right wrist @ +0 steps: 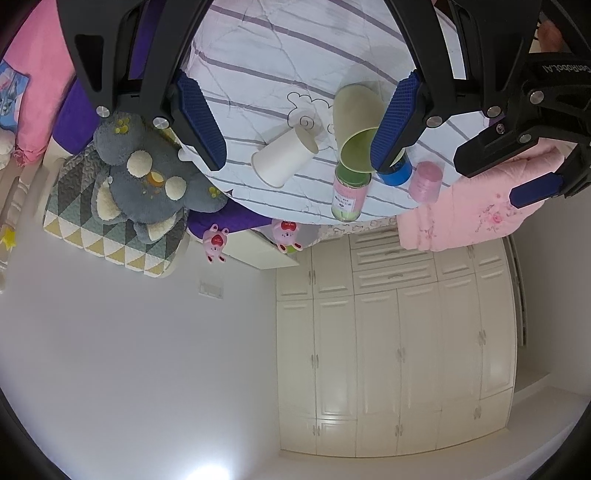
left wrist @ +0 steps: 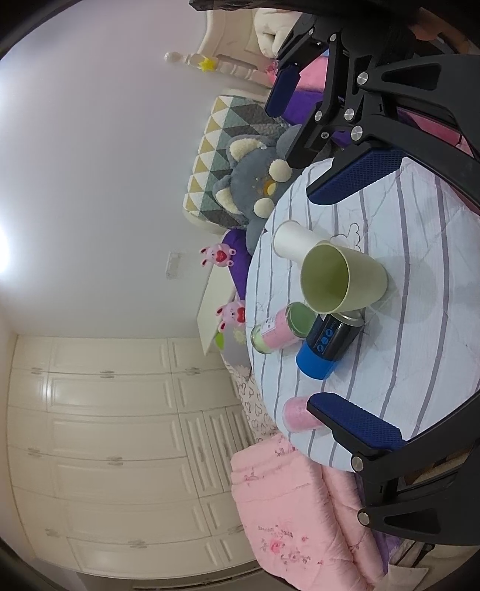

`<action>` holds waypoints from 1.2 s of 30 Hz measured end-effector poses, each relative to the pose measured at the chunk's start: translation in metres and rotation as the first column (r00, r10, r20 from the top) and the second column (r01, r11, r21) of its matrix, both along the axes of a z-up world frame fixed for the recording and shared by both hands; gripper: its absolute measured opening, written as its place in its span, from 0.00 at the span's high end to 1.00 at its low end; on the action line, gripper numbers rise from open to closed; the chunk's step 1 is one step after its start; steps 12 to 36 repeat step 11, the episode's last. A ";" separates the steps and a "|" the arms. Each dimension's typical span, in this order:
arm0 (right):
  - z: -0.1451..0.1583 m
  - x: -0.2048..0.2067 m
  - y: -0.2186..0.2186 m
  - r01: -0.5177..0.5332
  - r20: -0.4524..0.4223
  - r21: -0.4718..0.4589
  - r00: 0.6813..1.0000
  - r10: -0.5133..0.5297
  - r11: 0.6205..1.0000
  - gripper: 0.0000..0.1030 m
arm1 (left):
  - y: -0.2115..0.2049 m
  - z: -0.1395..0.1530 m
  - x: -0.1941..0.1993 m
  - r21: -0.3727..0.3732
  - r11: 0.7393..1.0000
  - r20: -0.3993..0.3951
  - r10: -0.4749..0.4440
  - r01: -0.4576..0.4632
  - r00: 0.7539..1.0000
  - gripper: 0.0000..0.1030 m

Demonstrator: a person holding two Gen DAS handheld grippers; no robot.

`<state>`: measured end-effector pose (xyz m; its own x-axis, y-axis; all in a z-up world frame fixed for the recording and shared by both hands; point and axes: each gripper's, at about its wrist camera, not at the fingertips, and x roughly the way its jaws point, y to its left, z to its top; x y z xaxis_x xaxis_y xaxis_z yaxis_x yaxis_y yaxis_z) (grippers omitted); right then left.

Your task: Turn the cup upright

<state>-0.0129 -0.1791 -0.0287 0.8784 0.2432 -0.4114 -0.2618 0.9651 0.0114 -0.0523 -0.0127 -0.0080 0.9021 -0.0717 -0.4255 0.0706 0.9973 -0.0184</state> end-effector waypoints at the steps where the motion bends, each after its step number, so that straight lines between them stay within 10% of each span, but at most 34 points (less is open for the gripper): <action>1: 0.000 0.001 0.000 0.001 -0.003 -0.001 1.000 -0.001 1.000 0.21 | 0.000 -0.001 0.001 0.001 1.000 0.001 0.002 -0.002 1.000 0.00; 36: -0.010 0.013 0.000 0.002 -0.054 -0.003 0.999 -0.002 1.000 0.21 | -0.002 -0.010 0.012 0.020 1.000 -0.023 0.005 -0.005 1.000 0.00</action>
